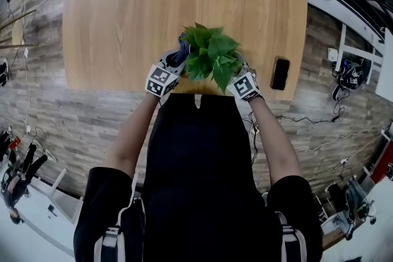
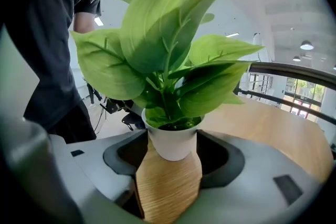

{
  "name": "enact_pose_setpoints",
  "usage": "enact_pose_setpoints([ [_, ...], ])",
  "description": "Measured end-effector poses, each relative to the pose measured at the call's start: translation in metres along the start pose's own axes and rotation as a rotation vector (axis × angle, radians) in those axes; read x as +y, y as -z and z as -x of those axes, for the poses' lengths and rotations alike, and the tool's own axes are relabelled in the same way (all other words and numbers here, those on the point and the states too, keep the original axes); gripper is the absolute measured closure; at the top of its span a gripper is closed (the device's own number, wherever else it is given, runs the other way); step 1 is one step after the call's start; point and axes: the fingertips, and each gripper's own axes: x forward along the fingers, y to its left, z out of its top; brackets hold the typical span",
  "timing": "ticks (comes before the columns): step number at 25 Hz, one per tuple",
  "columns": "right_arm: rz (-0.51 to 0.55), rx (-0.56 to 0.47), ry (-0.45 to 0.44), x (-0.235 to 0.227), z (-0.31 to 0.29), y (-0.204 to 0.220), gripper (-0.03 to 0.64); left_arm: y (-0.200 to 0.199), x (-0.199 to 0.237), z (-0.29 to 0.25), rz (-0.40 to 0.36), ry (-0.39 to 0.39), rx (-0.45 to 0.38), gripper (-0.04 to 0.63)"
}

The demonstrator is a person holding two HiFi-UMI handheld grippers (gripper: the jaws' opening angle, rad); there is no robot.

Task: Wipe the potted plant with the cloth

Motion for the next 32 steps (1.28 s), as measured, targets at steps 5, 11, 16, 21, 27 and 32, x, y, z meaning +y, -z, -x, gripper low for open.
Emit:
enact_pose_setpoints([
  [5,-0.004,-0.006,-0.029,-0.002,-0.003,-0.004,0.345,0.004,-0.008,0.0,0.003,-0.01,0.019,0.482],
  [11,-0.049,-0.012,0.016,0.0,-0.002,-0.002,0.345,0.019,-0.032,0.002,-0.006,0.022,0.055,0.482],
  [16,-0.036,-0.003,0.028,0.011,-0.006,-0.004,0.345,0.023,-0.031,0.008,0.009,0.017,0.051,0.48],
  [21,-0.097,-0.01,-0.019,0.033,-0.003,-0.005,0.345,0.016,0.008,0.017,0.049,-0.058,0.035,0.48],
  [27,-0.005,-0.004,0.02,0.008,-0.01,-0.011,0.345,0.007,0.024,0.016,0.033,-0.054,0.031,0.48],
  [32,-0.011,-0.017,0.01,0.003,-0.015,-0.026,0.344,0.004,0.016,0.013,0.051,-0.059,0.025,0.48],
])
